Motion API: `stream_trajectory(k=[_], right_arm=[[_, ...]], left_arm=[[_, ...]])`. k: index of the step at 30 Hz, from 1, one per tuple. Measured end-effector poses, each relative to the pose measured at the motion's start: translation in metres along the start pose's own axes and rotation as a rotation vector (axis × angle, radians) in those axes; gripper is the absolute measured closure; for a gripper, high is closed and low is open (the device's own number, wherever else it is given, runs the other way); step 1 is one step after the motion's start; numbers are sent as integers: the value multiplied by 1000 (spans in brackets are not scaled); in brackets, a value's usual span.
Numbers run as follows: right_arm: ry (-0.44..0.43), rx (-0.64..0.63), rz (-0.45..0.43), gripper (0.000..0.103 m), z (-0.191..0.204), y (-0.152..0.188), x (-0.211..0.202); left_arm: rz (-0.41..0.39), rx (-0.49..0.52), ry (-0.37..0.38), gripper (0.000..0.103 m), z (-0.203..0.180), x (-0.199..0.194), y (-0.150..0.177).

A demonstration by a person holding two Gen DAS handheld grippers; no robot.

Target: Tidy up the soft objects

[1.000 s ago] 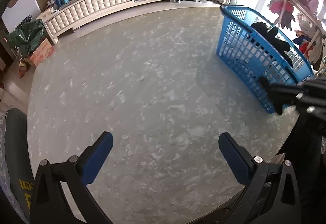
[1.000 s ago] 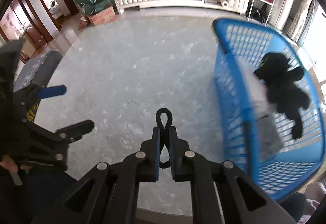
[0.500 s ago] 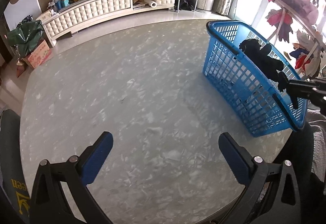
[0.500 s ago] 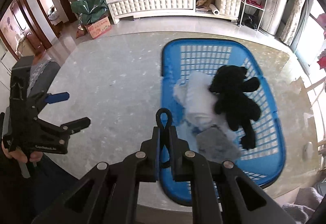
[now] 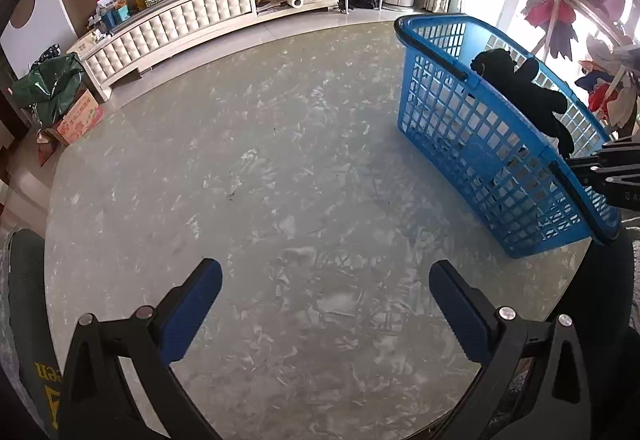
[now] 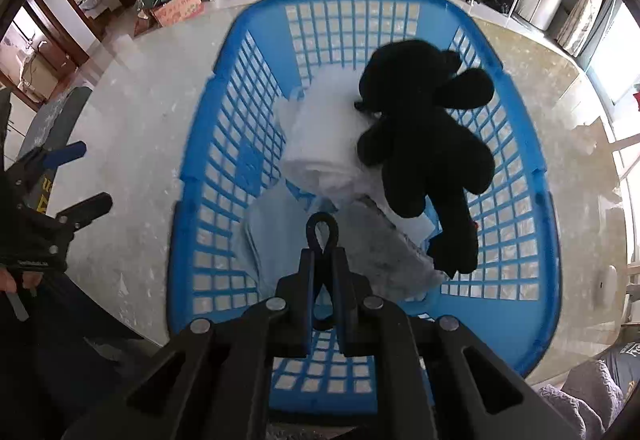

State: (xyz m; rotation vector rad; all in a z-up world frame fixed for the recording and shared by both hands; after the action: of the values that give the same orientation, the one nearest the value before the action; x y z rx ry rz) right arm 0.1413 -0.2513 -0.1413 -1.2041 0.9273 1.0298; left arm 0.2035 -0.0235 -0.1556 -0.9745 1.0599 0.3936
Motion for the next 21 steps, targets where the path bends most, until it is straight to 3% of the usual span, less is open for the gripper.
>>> stream_trajectory(k=[5,10,13,16,21], right_arm=[[21,1,25,95,0,3,14],[30,-1,46,90,6,7,23],[53,-24,45,78,18,7,30],[58,-14,24,55,24,9,32],[50,20,-41,26,25,16,19]], left_arm=[[30,-5,14,0,-1,6,2],[-10,-19,4,0,-1,0,1],[-38,-26,19,0,-3,-4,1],[-86,-20,19,0,-8,-10,2],[-55,-58,23,0,-10,-14,3]])
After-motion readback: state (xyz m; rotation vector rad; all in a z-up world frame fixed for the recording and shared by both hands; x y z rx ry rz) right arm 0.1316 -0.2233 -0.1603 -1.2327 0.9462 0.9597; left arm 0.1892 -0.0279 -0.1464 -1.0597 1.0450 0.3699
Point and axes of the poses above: each gripper's, at about its wrist camera, not at the fingertips, and x roughly the way its jaws point, z to its left, y to its underside, the point moved 1 cm from there along x, roughly the way its jaws point, and after that the axes turned 15 degrees about x, right-handed, at the moved point
